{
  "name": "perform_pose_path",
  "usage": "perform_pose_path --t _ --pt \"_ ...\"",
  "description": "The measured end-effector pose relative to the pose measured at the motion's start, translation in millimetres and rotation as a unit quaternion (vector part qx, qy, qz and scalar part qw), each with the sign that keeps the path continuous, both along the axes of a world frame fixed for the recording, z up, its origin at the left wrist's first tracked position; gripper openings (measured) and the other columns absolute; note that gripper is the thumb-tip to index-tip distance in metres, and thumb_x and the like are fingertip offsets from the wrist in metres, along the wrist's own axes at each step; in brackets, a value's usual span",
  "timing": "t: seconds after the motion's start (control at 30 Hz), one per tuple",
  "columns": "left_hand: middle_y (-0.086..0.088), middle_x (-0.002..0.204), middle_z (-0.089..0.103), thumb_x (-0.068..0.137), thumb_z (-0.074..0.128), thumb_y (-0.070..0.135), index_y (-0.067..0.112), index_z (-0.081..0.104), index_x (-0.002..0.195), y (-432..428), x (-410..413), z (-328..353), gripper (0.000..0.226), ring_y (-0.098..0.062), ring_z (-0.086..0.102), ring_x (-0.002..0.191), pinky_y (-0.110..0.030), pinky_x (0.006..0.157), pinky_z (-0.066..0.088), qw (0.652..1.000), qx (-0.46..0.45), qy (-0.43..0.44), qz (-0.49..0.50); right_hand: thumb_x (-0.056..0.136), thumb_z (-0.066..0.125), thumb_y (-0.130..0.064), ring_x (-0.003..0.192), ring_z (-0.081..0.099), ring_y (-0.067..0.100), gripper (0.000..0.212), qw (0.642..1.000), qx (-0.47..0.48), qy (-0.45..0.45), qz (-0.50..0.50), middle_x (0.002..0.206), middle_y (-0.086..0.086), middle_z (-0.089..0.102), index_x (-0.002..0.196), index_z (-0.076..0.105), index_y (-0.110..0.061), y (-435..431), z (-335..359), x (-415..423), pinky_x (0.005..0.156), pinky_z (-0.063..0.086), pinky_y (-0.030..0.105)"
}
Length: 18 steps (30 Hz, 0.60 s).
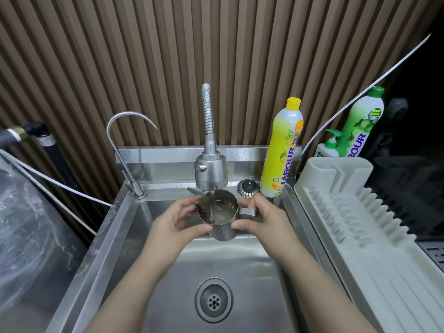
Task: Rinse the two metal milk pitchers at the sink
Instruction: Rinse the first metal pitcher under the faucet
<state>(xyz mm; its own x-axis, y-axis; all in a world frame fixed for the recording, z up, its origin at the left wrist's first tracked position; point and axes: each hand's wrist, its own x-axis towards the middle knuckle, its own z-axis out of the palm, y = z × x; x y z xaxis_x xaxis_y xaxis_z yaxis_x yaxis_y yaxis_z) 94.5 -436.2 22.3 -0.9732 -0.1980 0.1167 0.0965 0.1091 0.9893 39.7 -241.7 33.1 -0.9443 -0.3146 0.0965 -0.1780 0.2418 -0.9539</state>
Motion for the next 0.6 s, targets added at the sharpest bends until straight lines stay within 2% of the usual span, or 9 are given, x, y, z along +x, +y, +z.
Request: perform_pose_path --t 0.07,0.13,0.17,0.23,0.33,0.4,0.47,0.53,0.6 --pt "0.03 0.103 0.07 0.048 0.087 0.032 0.053 0.064 0.099 -11 -2 15 0.06 0.009 0.061 0.106 -0.024 0.099 0.042 0.995 -0.099 0.018 -0.009 0.065 0.077 0.0 0.097 0.066 0.009 0.042 0.994 -0.107 -0.036 0.009 0.103 -0.014 0.074 0.056 0.047 -0.027 -12 -12 4 0.084 0.048 0.033" --pt "0.037 0.102 0.067 0.045 0.08 0.047 0.063 0.061 0.095 -18 -2 29 0.055 0.013 0.06 0.103 -0.015 0.091 0.043 0.989 -0.149 0.019 -0.013 0.065 0.071 0.001 0.089 0.065 0.014 0.035 0.973 -0.215 -0.069 0.037 0.096 -0.005 0.074 0.063 0.043 -0.02 -22 -22 7 0.08 0.046 0.035" --pt "0.032 0.104 0.069 0.045 0.08 0.047 0.061 0.062 0.095 -21 -2 30 0.055 0.01 0.061 0.103 -0.015 0.091 0.044 0.989 -0.142 0.023 -0.012 0.066 0.068 0.003 0.082 0.064 0.013 0.033 0.962 -0.255 -0.082 0.051 0.087 -0.006 0.073 0.066 0.04 -0.016 -27 -23 8 0.078 0.045 0.037" --pt "0.013 0.111 0.072 0.047 0.084 0.042 0.046 0.067 0.102 -27 1 19 0.057 -0.007 0.063 0.11 -0.027 0.099 0.045 0.997 -0.076 0.023 -0.006 0.068 0.065 0.004 0.073 0.06 0.013 0.033 0.948 -0.293 -0.101 0.067 0.075 -0.007 0.069 0.068 0.037 -0.014 -33 -24 11 0.076 0.045 0.04" --pt "0.005 0.114 0.072 0.051 0.084 0.038 0.029 0.066 0.109 -27 13 -9 0.061 -0.013 0.063 0.109 -0.035 0.101 0.045 1.0 0.015 -0.015 -0.001 0.068 0.067 0.001 0.071 0.06 0.014 0.033 0.951 -0.273 -0.123 0.07 0.073 -0.006 0.069 0.07 0.038 -0.015 -34 -28 15 0.071 0.053 0.032" --pt "0.007 0.113 0.072 0.059 0.08 0.033 0.026 0.063 0.114 -22 20 -31 0.057 -0.01 0.063 0.107 -0.035 0.102 0.045 0.998 0.045 -0.052 0.0 0.068 0.069 0.002 0.071 0.061 0.013 0.035 0.96 -0.236 -0.135 0.062 0.077 -0.006 0.071 0.071 0.038 -0.015 -31 -39 19 0.068 0.052 0.027" --pt "0.002 0.118 0.069 0.072 0.079 0.025 0.021 0.059 0.121 -14 26 -52 0.053 -0.016 0.061 0.112 -0.039 0.103 0.045 0.993 0.072 -0.09 -0.005 0.073 0.07 0.005 0.07 0.059 0.01 0.038 0.966 -0.201 -0.159 0.043 0.078 -0.005 0.068 0.072 0.038 -0.015 -27 -55 23 0.067 0.051 0.024" --pt "-0.004 0.122 0.066 0.082 0.07 0.016 0.018 0.056 0.124 -3 31 -71 0.044 -0.019 0.061 0.111 -0.04 0.097 0.047 0.985 0.105 -0.137 -0.012 0.078 0.068 0.004 0.067 0.055 0.009 0.038 0.967 -0.16 -0.199 0.021 0.074 -0.002 0.06 0.073 0.037 -0.017 -23 -73 27 0.065 0.049 0.022" --pt "-0.005 0.116 0.066 0.09 0.06 0.01 0.015 0.056 0.122 7 35 -88 0.033 -0.009 0.067 0.096 -0.032 0.083 0.052 0.972 0.137 -0.191 -0.019 0.083 0.064 0.001 0.065 0.054 0.01 0.037 0.961 -0.122 -0.247 0.006 0.075 0.002 0.056 0.074 0.034 -0.019 -18 -93 31 0.064 0.048 0.025"
